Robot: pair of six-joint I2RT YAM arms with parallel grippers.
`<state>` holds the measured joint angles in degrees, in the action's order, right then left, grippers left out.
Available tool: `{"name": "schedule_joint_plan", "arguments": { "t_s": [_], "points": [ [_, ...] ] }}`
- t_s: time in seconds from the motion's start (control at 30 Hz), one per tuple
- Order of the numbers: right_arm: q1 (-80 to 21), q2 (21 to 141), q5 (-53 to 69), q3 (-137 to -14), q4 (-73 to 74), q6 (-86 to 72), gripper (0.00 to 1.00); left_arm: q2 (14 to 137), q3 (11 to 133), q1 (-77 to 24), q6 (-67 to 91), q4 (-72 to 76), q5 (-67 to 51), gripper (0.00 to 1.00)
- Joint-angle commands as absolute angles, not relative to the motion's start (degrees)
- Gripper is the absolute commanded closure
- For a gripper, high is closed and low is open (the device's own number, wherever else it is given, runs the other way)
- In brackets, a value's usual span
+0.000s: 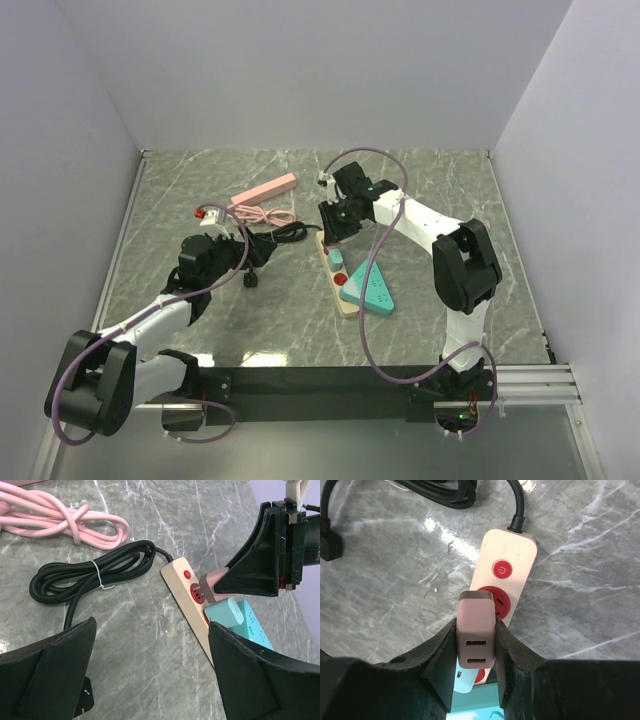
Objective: Insert the plug
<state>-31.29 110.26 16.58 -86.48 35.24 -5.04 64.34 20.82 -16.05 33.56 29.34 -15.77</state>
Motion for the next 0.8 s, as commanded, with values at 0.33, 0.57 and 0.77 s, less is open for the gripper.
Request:
{"name": "schedule_joint_plan", "arguments": {
  "t_s": [0.33,0.57,0.77],
  "points": [
    [-31.8,109.0,11.1,-86.9,39.1,-5.3,1.00,62.7,19.6,-15.7,32.8,32.7,-18.0,0.01],
    [-32.0,109.7,8.6,-88.9,42.1,-5.4,1.00,62.8,19.3,-15.6,32.9,33.0,-18.8,0.01],
    [-33.0,110.0,6.5,-90.0,44.2,-5.4,1.00,62.7,19.2,-15.6,32.9,33.3,-19.2,0.01]
  ]
}}
